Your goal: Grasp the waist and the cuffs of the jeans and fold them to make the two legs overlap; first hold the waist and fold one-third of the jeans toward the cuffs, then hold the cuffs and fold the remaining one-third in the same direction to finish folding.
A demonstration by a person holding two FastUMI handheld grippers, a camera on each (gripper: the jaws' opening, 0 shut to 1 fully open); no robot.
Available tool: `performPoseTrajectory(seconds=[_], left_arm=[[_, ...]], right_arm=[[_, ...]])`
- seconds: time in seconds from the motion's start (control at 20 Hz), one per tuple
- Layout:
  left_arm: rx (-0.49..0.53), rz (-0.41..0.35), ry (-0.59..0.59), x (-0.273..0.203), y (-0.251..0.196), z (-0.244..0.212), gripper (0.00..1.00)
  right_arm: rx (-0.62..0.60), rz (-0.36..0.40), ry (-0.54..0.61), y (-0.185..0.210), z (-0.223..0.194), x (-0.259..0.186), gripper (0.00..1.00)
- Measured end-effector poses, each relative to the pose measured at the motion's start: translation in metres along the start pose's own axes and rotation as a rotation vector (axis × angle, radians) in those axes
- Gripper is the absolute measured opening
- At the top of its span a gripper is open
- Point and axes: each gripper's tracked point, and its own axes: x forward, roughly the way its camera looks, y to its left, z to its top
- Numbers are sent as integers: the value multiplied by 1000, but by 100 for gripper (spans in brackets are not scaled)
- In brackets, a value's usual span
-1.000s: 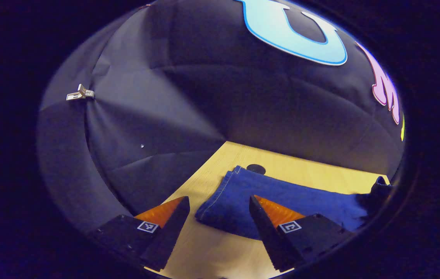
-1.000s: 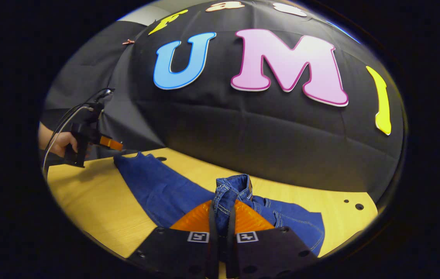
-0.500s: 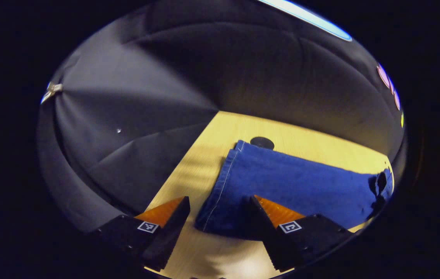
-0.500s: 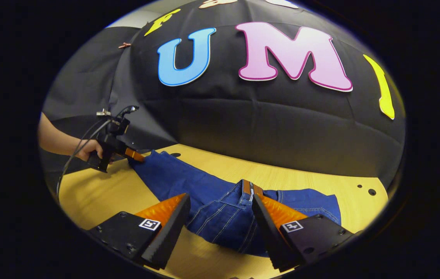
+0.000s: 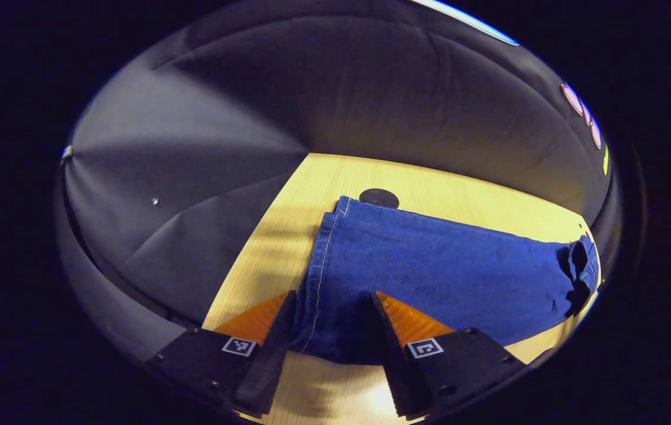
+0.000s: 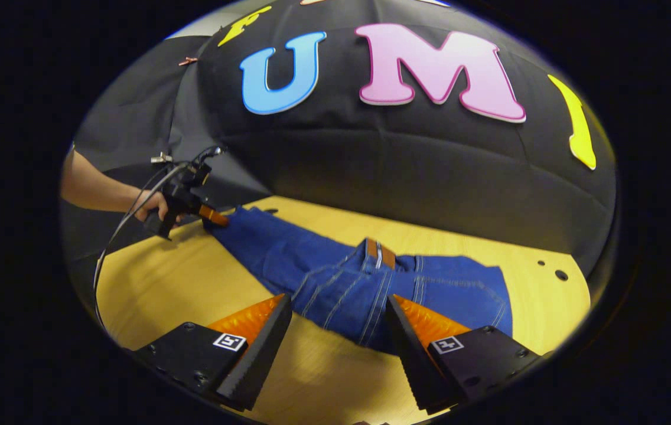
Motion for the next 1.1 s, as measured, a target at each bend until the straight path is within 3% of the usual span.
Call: performPoseTrajectory(seconds=[0.15, 0.2, 0.3, 0.4, 0.7, 0.8, 0.9, 1.1], left_arm=[[-34, -23, -29, -7, -8, 1, 32], [-44, -45, -30, -4, -13, -1, 30], [-35, -100, -14, -3, -28, -3, 22], [-42, -60, -28, -4, -31, 1, 10], [-41, -40, -122, -51, -37, 28, 6], [-53, -95, -178, -94, -57, 52, 6], [-33, -132, -226, -131, -85, 76, 6], [-47, -252, -261, -195, -187, 116, 6]], right_arm=[[5, -1, 22, 1, -11, -3, 97], [1, -2, 23, 1, -12, -3, 94], [-11, -8, 20, -1, -13, -6, 97], [-10, -12, 22, -6, -13, -5, 98], [-6, -86, -38, -45, 26, -30, 97], [-8, -123, -43, -67, 37, -46, 97], [-4, -174, -49, -95, 49, -58, 97], [1, -276, -53, -146, 69, -98, 96]])
